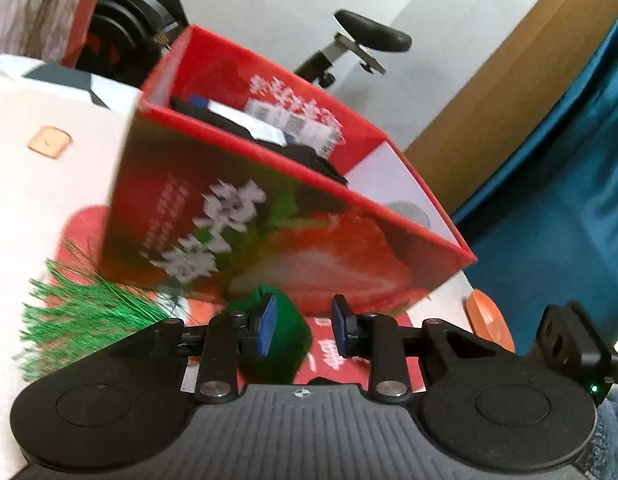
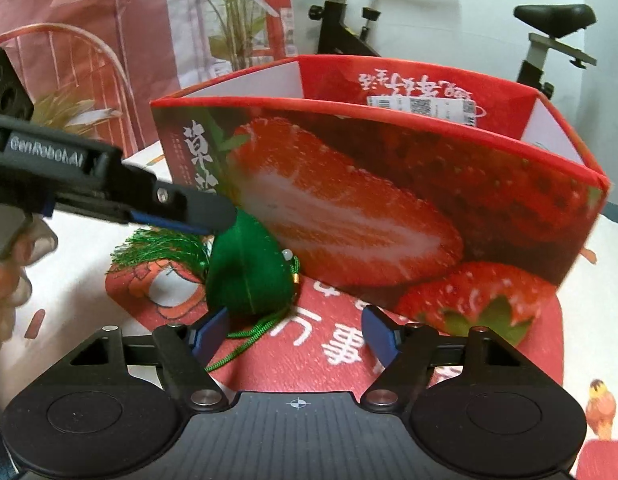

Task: Organize soft objects
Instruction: 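Close the right tool on the green sachet beside the left tool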

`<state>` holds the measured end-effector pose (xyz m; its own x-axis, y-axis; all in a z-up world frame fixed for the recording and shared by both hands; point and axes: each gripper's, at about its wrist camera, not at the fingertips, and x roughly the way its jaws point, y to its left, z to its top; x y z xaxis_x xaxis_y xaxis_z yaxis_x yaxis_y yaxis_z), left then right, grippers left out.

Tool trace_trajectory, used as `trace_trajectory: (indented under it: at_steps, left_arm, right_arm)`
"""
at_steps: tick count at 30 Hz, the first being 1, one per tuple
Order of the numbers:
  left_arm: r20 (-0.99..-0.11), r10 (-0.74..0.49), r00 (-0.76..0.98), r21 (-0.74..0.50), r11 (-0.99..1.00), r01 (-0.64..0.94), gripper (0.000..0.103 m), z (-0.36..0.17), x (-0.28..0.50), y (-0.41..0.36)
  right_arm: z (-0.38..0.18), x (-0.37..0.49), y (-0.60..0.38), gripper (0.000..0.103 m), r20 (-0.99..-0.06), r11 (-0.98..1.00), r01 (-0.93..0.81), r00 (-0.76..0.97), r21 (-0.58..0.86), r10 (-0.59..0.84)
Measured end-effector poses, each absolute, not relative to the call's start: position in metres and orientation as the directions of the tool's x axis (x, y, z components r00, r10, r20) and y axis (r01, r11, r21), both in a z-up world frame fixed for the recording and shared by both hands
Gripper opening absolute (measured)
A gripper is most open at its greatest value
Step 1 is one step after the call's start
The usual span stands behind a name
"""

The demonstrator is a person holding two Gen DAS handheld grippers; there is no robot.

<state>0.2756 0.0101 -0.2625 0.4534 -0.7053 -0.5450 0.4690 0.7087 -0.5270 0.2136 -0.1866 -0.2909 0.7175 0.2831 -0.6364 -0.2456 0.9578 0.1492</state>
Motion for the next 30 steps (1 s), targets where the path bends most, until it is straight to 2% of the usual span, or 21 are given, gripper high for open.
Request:
trace_trajectory:
  at_steps: [5,10,12,13,17,22,30]
  left_arm:
    - [-0.566,-0.662,0.492,-0.507,0.749,0.427,0.030,-0.267,0.280,0.025]
    - [-0.556,-0.679,0.479,-0.562,0.732,0.386,0.031,-0.279,0.285,0.035]
    - [-0.538,-0.709,0.456,-0.598,0.702,0.386,0.036,-0.284,0.284,0.034]
    - [-0.532,-0.719,0.446,-0.607,0.692,0.391,0.039,-0.285,0.284,0.031]
    - [-0.538,-0.710,0.454,-0.596,0.701,0.391,0.039,-0.286,0.282,0.019]
    - [-0.554,-0.678,0.483,-0.555,0.733,0.392,0.038,-0.277,0.272,0.009]
    - [-0.533,-0.646,0.546,-0.497,0.761,0.416,0.038,-0.235,0.244,0.011]
  right_arm:
    - [-0.293,0.222,-0.174,0.067,-0.634,0.944,-0.288,0.703,0.160,0.321]
    - [-0.294,0.227,-0.164,0.065,-0.633,0.930,-0.331,0.690,0.157,0.352]
    - [-0.296,0.230,-0.162,0.055,-0.634,0.924,-0.343,0.680,0.170,0.369]
    - [-0.297,0.232,-0.161,0.054,-0.636,0.922,-0.347,0.676,0.173,0.374]
    - [-0.299,0.234,-0.164,0.049,-0.634,0.924,-0.331,0.678,0.190,0.373]
    - [-0.290,0.221,-0.166,0.047,-0.607,0.925,-0.338,0.704,0.172,0.370]
    - [-0.256,0.192,-0.170,0.047,-0.520,0.922,-0.360,0.766,0.143,0.379]
